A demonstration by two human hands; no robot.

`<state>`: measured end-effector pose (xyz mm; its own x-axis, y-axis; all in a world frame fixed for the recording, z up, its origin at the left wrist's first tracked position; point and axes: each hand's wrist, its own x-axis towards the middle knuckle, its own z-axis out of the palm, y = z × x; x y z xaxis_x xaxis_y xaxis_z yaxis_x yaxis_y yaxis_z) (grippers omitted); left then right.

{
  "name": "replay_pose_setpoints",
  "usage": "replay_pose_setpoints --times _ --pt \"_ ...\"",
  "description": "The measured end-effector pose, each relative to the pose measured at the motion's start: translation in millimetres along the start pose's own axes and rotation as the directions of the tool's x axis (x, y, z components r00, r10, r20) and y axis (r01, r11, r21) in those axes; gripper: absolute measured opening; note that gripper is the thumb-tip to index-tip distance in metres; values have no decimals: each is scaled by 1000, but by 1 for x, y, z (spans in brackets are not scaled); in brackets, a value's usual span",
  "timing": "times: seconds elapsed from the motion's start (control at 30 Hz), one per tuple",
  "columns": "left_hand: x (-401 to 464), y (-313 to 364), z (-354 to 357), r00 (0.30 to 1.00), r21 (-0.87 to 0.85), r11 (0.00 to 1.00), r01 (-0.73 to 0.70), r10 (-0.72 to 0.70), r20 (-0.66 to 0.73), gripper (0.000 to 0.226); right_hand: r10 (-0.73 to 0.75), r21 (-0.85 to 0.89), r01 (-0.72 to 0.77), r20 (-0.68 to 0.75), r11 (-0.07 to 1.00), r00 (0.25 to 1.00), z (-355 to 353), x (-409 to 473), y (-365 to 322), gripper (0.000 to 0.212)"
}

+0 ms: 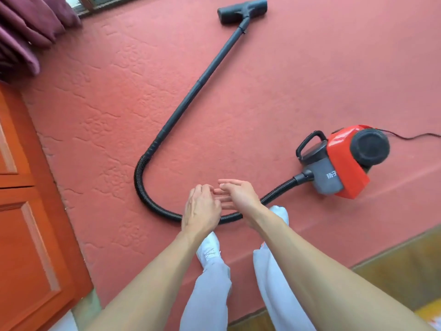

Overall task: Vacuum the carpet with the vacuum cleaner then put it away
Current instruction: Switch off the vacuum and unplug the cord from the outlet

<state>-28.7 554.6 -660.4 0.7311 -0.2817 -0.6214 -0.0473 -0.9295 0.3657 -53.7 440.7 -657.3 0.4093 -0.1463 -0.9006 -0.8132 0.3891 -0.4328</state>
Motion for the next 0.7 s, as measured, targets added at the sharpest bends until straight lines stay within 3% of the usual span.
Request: replay_pose_setpoints --times 0.13,0.23,0.3,0.5,0.7 --pt "-11 32 -13 998 -11 1000 -11 11 68 29 -102 -165 81 -125 983 987 -42 -32 -4 23" --pt "-12 49 -13 977 -16 1000 22 -18 213 19 -214 -478 94 -203 873 955 -90 -51 3 30" --pt "-14 63 -8 964 -5 999 37 -34 262 17 -231 -576 65 -221 815 947 -127 -61 12 35" --pt "-33 139 31 976 -9 996 88 -85 199 17 -155 -620 -57 -282 782 947 -262 -88 46 40" --pt "-62 259 86 954 -116 988 102 -65 292 18 -167 -615 -17 -241 788 956 -366 -115 29 43"
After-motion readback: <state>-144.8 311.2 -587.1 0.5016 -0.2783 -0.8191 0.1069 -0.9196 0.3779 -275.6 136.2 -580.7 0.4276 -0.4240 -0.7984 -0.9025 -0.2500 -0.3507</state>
